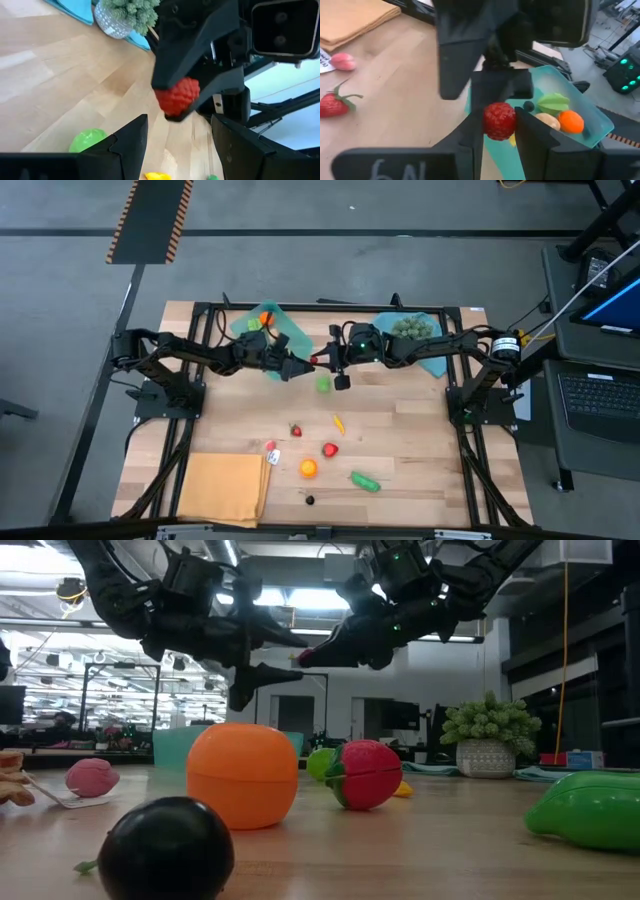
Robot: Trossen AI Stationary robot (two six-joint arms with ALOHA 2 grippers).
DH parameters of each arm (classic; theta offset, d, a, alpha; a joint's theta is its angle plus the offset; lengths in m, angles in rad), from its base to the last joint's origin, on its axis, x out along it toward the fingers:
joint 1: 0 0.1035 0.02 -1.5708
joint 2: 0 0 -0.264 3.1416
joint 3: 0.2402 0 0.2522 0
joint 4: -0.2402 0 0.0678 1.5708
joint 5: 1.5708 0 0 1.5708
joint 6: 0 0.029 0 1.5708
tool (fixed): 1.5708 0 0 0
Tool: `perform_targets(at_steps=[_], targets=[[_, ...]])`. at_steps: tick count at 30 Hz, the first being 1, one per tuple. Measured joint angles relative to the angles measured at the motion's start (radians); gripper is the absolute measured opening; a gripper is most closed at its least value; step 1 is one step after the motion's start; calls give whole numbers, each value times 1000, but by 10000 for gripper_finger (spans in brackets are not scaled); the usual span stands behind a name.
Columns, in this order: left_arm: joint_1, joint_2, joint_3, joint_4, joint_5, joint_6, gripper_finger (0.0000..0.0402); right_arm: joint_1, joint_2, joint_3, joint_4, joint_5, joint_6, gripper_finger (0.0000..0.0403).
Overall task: Pick and placing Produce into tupperware
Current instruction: Put the red raspberry into the blue bin
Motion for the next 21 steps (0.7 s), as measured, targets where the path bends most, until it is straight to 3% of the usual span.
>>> perform_targets(at_steps=[21], targets=[[-18,0,0,23,-82,-8,209,21,0,0,7,-19,2,92]])
